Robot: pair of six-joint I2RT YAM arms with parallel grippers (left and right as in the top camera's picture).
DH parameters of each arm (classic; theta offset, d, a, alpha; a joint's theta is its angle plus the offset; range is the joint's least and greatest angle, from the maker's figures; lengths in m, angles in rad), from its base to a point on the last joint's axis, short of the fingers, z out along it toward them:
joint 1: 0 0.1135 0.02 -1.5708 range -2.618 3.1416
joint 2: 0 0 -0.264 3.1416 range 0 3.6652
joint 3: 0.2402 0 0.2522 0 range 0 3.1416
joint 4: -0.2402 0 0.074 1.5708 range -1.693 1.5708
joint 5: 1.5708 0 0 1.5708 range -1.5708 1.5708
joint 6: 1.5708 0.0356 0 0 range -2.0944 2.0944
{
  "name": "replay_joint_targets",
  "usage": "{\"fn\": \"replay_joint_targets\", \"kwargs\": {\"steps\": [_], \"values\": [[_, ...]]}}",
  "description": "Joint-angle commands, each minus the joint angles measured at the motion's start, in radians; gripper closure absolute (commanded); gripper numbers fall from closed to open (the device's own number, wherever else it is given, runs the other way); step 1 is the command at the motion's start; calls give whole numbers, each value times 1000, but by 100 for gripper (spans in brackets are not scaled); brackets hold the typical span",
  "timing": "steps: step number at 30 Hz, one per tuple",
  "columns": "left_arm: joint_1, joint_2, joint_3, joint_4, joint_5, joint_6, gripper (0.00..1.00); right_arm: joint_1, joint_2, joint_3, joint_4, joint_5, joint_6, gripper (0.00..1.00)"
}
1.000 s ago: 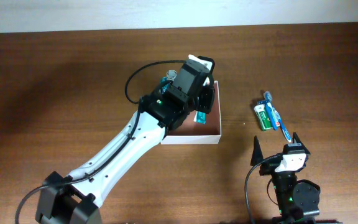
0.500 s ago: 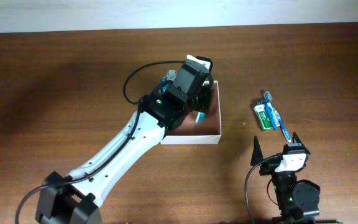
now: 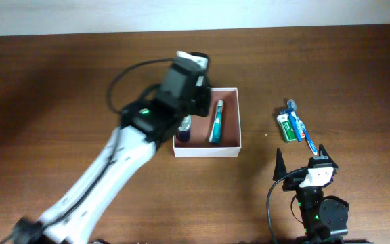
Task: Pack container
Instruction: 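Carry the toothpaste tube with left gripper into the box and release, then withdraw left gripper to the left of the box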
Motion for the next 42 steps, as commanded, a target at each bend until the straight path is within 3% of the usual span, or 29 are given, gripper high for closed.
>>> {"fn": "replay_joint_targets", "kwargs": {"steps": [1,5,7,10,14,20,42], "values": [[51,-102,16,-60,-130,31,58,-8,-6,-5,-8,5,1,1],[113,-132,16,-150,-262,31,57,-8,-6,-5,-8,5,1,1],[145,-132,15,-190,-307,31,51,-8,-6,-5,-8,5,1,1],[201,-123,14,-224,-399,31,35,-8,-6,-5,-8,5,1,1],[289,-105,14,-227,-383,30,1,-8,-6,-5,-8,5,1,1],[357,-80,14,-254,-377,30,0,-8,-6,-5,-8,5,1,1],[357,-80,14,-254,-378,30,1,-8,-6,-5,9,-53,12,1]]}}
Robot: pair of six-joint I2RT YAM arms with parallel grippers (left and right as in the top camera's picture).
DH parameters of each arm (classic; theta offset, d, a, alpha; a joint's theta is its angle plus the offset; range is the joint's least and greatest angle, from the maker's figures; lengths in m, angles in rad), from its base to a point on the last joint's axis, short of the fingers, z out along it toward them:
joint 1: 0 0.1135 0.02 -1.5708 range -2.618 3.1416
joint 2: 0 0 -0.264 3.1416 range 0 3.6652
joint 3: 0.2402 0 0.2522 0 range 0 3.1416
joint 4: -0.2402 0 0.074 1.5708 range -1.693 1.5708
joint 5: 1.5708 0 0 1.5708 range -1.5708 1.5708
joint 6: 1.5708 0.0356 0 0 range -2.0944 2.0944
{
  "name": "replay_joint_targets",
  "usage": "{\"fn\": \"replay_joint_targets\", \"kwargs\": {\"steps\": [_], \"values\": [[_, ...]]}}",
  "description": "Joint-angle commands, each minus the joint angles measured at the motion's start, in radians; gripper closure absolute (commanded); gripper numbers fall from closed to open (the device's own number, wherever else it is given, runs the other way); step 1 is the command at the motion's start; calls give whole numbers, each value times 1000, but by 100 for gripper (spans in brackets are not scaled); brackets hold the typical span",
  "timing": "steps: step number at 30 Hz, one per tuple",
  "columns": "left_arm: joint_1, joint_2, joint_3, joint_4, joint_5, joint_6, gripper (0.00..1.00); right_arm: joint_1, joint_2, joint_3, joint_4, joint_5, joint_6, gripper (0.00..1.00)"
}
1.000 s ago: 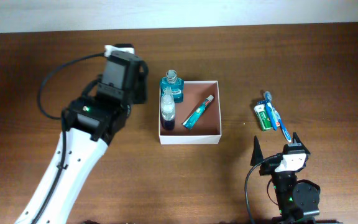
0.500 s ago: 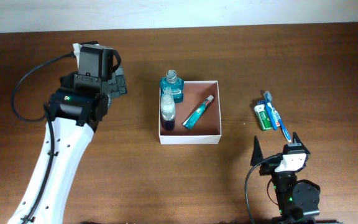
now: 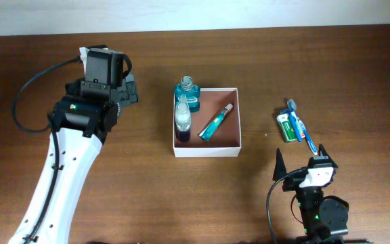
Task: Pack container
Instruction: 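Withdraw left gripper to the left of the box, then reach right gripper down over the razor, toothbrush and soap bar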
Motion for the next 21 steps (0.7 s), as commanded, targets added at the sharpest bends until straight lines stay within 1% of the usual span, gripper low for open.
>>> {"fn": "replay_joint_targets", "kwargs": {"steps": [1,2,4,6,9,11,13,17,21], "values": [[3,5,9,0,-17,5,1,-8,-6,-5,14,-77,11,1],[3,5,9,0,-17,5,1,-8,-6,-2,24,-122,12,1],[3,5,9,0,-17,5,1,-8,0,35,-16,-166,35,1],[3,5,9,0,-17,5,1,-8,19,98,-82,-164,49,2],[3,5,9,0,-17,5,0,-8,95,254,-206,-119,34,1],[3,5,9,0,-17,5,1,-8,178,389,-303,-100,-16,1],[3,5,9,0,-17,4,1,-8,285,555,-443,-81,-50,1],[3,5,9,0,-17,5,1,-8,523,884,-742,-32,-52,1],[3,5,9,0,-17,4,1,-8,746,1114,-967,-17,-71,1]]}}
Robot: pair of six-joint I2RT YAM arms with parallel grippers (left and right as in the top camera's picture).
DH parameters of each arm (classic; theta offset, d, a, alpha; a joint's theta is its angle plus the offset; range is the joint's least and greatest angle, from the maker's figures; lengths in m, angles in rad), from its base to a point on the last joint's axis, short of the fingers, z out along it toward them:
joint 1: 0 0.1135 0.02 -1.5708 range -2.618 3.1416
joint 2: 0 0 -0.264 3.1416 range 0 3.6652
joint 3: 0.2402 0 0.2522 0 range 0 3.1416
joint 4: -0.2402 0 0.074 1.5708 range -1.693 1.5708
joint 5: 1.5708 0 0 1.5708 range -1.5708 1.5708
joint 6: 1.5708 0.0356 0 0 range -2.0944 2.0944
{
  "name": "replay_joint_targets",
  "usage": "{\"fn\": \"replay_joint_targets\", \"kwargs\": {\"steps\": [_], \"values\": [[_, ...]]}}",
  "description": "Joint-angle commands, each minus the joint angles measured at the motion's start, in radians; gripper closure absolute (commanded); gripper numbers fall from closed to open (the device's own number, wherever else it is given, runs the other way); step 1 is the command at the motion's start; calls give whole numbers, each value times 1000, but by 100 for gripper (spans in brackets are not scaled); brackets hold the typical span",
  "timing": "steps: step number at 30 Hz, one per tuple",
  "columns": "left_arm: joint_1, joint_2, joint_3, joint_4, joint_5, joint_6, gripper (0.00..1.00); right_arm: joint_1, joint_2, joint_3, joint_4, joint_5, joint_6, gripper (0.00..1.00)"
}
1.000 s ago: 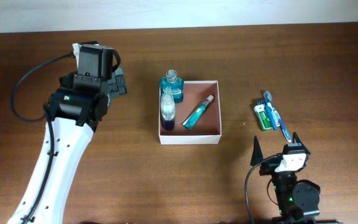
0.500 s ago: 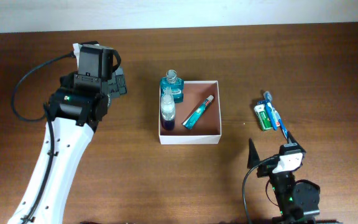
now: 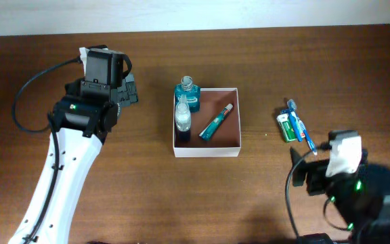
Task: Pack container
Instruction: 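Reach right gripper down over the razor, toothbrush and soap bar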
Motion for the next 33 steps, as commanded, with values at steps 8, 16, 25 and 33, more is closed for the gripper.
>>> {"fn": "replay_joint_targets", "kwargs": {"steps": [8,16,25,33], "values": [[3,5,9,3,-14,5,1,-8,447,164,-146,12,-82,2],[3,5,9,3,-14,5,1,-9,700,164,-75,-49,-82,2],[3,5,9,3,-14,5,1,-16,907,164,44,21,-82,46],[3,5,9,3,-14,5,1,-143,961,164,71,69,-82,50]]}}
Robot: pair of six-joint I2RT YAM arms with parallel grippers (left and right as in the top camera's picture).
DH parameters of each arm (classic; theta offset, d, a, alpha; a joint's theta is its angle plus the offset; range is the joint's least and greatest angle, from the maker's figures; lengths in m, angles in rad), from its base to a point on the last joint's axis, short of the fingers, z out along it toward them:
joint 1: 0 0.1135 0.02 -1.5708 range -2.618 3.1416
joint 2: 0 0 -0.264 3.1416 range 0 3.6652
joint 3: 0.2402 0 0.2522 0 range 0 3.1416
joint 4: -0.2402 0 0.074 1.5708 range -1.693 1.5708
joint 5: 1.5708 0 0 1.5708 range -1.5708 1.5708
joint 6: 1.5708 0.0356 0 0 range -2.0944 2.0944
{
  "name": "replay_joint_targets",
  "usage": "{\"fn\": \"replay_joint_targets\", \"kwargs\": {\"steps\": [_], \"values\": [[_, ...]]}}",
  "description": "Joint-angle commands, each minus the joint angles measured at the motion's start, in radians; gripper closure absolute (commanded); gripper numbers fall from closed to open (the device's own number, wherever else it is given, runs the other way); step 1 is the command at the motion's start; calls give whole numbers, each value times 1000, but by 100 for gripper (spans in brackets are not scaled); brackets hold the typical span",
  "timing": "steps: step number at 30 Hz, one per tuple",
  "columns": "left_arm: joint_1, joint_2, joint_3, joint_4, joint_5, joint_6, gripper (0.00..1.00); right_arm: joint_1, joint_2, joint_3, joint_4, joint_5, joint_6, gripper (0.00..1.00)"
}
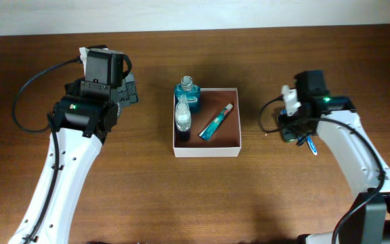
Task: Pack container
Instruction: 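Reach right gripper down over the razor, toothbrush and soap bar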
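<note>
The white box [238,119] sits mid-table. It holds a clear bottle with blue liquid [183,116], a teal bottle [189,95] at its back left corner, and a teal toothpaste tube [215,123]. To the right lie a blue toothbrush [311,144] and a green pack [288,135], both mostly covered by my right arm. My right gripper [295,126] hangs over them, its fingers hidden under the wrist. Left of the box, my left gripper [131,92] points toward it, open and empty.
The table is dark wood, with a pale wall strip along the far edge. My left arm's white link runs from the near left corner up to its wrist. The right arm's link crosses the near right corner.
My right arm has moved from near the table's front right up and to the left, onto the toothbrush and green pack. The left arm and the box's contents have not changed.
My left arm was over the box's left side, with a bottle and the tube inside, and the right arm was parked at the front. Then the left arm stood back at the left, two bottles showing in the box. The right arm then shifted and is now over the toothbrush.
</note>
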Motion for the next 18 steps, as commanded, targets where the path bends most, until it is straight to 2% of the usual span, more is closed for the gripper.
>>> {"fn": "replay_joint_targets", "kwargs": {"steps": [1,2,8,11,18], "values": [[3,5,9,3,-14,5,0,-76,4,11,14,-8,-3,50],[3,5,9,3,-14,4,0,-103,4,11,22,-51,-3,46],[3,5,9,3,-14,4,1,-143,26,8,52,-83,-7,47],[3,5,9,3,-14,4,1,-142,42,8,58,-84,-28,55],[3,5,9,3,-14,5,1,-141,101,7,106,-87,-59,60]]}}
